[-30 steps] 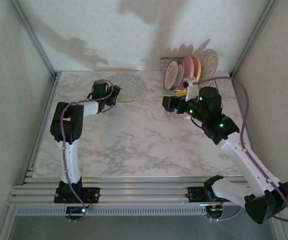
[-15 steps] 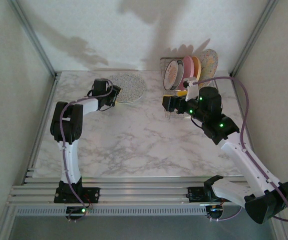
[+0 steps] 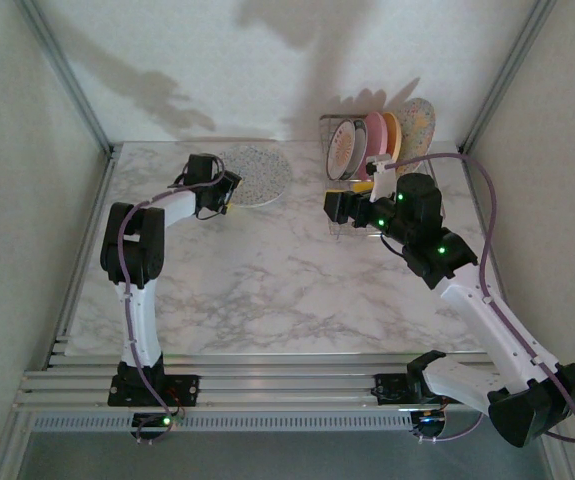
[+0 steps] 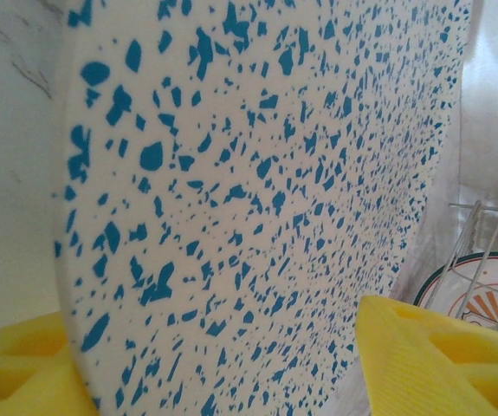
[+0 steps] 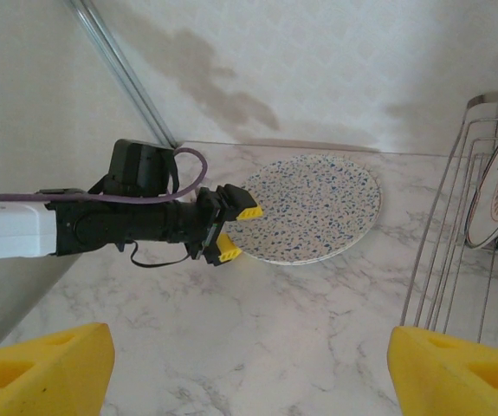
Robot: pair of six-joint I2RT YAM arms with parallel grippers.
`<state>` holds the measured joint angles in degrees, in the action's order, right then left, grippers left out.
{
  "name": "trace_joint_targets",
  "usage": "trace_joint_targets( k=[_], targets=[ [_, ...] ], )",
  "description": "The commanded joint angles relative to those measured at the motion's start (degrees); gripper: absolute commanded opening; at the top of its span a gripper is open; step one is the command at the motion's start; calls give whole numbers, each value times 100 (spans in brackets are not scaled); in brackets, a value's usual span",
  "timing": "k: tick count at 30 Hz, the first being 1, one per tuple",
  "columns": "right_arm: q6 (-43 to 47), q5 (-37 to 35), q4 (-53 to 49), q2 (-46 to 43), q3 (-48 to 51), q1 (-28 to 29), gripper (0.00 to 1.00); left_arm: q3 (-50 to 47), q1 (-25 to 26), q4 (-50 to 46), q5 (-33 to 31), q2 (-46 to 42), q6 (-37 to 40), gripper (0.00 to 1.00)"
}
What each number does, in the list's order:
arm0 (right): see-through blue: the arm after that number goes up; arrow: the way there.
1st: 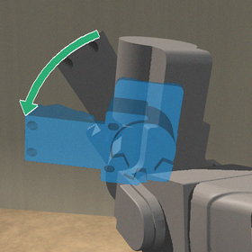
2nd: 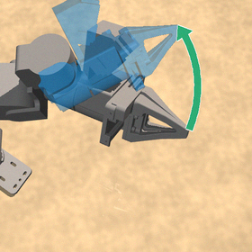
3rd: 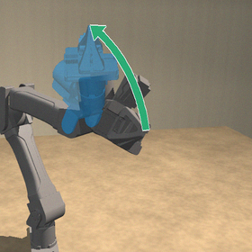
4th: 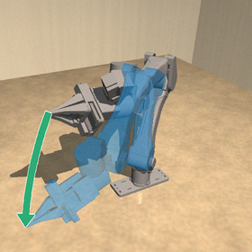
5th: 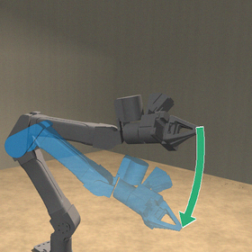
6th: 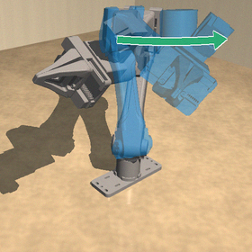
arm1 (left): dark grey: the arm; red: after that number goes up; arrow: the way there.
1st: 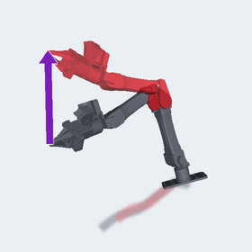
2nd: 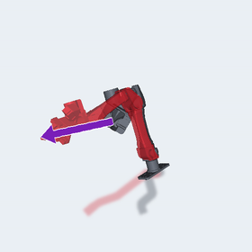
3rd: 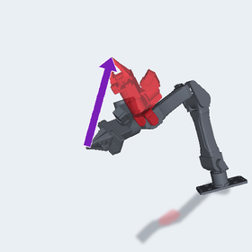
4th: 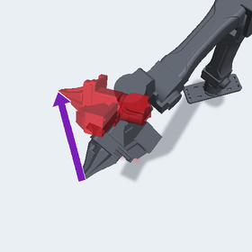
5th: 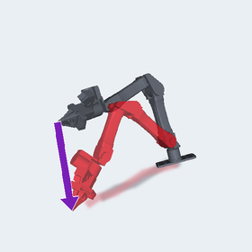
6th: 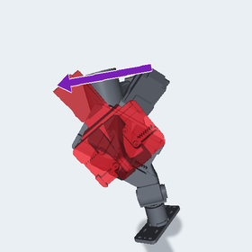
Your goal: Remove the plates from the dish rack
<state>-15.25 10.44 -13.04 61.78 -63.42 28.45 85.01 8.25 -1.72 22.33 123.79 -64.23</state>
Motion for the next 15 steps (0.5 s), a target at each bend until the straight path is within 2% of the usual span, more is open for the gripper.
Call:
trace_joint_targets(
  k=[1,15],
  targets=[
    [-50,-70,119,45,-22,52,83,172,-47,-477,-250,-204,182,65],
    [-66,-73,69,31,-50,48,83,409,-48,-877,-331,-118,278,67]
  ],
)
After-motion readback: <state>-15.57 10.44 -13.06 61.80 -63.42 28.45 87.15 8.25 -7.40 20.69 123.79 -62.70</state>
